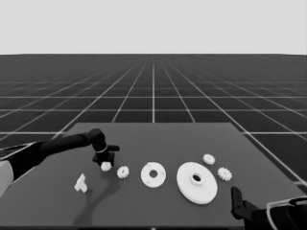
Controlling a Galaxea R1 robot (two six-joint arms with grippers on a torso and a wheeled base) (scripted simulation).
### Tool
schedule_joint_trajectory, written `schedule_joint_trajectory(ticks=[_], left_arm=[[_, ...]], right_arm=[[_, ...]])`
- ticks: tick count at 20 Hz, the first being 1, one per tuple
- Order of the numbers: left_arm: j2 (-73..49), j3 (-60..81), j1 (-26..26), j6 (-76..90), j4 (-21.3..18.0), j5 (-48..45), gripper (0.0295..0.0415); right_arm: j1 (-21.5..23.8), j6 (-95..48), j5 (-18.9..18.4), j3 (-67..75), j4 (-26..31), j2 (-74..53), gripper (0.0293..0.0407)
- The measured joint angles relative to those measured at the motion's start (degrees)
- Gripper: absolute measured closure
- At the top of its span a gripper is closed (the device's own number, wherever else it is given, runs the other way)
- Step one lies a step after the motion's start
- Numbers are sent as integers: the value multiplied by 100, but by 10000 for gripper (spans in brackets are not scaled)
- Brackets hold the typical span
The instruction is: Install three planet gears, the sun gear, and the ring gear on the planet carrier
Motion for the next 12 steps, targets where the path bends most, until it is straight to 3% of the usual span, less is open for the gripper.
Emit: schedule_joint_trajectory(ticks=[1, 3, 5, 11, 12], left_arm=[[1, -2, 3, 0, 2, -2, 398], [-561, 1269, -1248, -516, -923, 1021, 398], [-533, 1206, -1877, -482, -1378, 1316, 398], [-466, 1052, -2148, -413, -1599, 1467, 398], [225, 1204, -2153, -1690, -1619, 1446, 398]], right_arm=[[0, 0, 0, 0, 0, 0, 315], [0, 0, 0, 0, 0, 0, 315], [0, 0, 0, 0, 0, 0, 315], [0, 0, 0, 0, 0, 0, 315], [0, 0, 0, 0, 0, 0, 315]])
